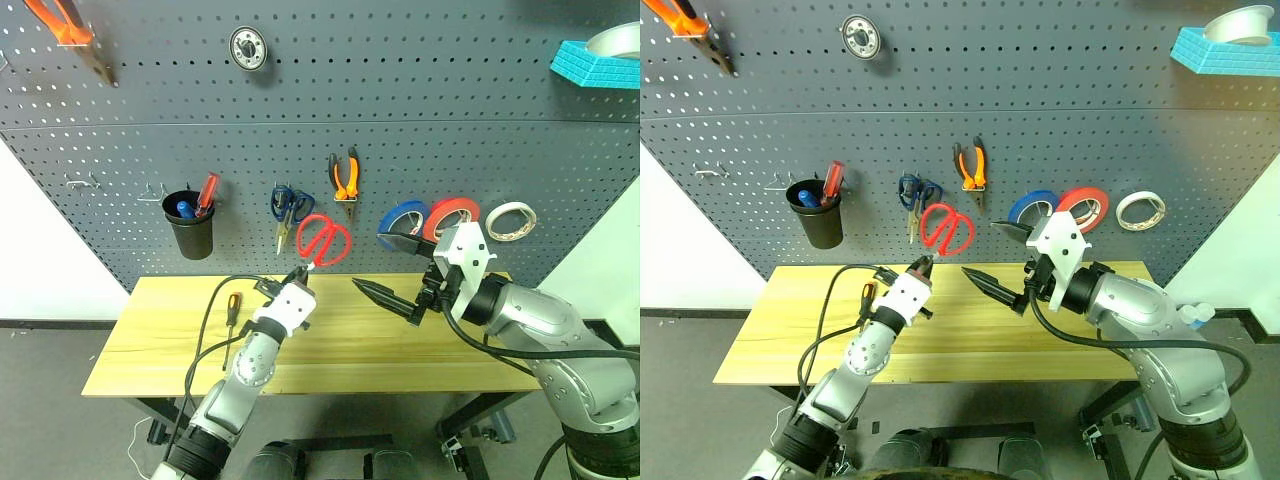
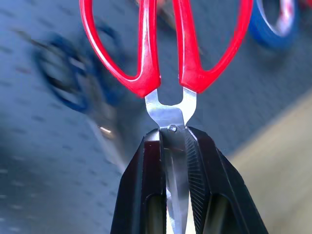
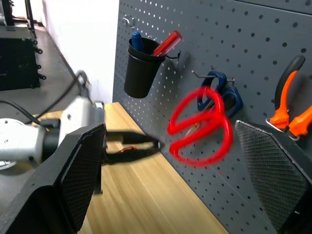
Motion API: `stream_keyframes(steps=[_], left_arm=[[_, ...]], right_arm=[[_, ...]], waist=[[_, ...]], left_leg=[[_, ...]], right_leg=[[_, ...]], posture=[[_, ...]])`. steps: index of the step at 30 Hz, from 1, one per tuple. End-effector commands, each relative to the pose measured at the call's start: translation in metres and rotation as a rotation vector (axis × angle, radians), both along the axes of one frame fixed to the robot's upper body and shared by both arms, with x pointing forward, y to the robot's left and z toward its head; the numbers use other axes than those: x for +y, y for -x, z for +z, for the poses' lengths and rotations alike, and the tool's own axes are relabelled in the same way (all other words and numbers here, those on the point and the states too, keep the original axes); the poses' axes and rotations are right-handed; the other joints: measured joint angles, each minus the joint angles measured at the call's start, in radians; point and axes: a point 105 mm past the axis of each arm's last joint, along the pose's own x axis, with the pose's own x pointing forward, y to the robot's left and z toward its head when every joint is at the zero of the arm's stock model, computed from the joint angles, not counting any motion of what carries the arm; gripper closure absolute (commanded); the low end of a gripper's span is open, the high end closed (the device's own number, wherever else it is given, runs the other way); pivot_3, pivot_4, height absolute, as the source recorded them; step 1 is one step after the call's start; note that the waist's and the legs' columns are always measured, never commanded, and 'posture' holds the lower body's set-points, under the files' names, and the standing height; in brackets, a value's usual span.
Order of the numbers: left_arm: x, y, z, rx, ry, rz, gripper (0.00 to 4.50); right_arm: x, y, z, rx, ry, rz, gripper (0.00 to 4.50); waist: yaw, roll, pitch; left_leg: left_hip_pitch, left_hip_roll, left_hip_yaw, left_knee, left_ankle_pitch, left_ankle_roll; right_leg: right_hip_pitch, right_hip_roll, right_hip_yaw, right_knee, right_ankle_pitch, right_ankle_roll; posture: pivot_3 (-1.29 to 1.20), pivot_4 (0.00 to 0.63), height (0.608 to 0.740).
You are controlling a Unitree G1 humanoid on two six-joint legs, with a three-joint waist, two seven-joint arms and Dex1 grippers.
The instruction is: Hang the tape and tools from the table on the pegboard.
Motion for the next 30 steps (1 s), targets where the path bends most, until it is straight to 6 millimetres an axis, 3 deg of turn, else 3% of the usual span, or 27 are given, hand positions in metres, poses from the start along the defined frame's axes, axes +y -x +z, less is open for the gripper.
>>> stream_keyframes(steps=[1, 6, 15, 30], left_arm=[[0.007, 0.005, 0.024, -0.118, 0.023, 0.017, 4.25], [0.018, 0.006, 0.028, -0.149, 0.016, 0.063, 4.25], [0.034, -0.013, 0.028, -0.106, 0.051, 0.155, 4.25], [0.039, -0.031, 0.025, -0.08, 0.056, 0.186, 4.25]], right_arm=[[0.0, 0.0, 0.01, -0.051, -0.01, 0.009, 0.0], [0.001, -0.002, 0.009, -0.049, -0.008, 0.014, 0.0], [0.002, -0.002, 0.008, -0.05, -0.004, 0.021, 0.0], [0.002, -0.001, 0.008, -0.049, -0.003, 0.016, 0.0]], waist=[[0.0, 0.0, 0.0], [0.0, 0.0, 0.0], [0.0, 0.0, 0.0], [-0.002, 0.0, 0.0]], left_leg=[[0.0, 0.0, 0.0, 0.0, 0.0, 0.0], [0.0, 0.0, 0.0, 0.0, 0.0, 0.0], [0.0, 0.0, 0.0, 0.0, 0.0, 0.0], [0.0, 0.0, 0.0, 0.0, 0.0, 0.0]], right_leg=[[0.0, 0.0, 0.0, 0.0, 0.0, 0.0], [0.0, 0.0, 0.0, 0.0, 0.0, 0.0], [0.0, 0.001, 0.0, 0.0, 0.0, 0.001], [0.0, 0.001, 0.0, 0.0, 0.0, 0.001]], posture=[[-0.14, 0.0, 0.681], [-0.13, 0.0, 0.681], [-0.13, 0.0, 0.681], [-0.14, 0.0, 0.681]])
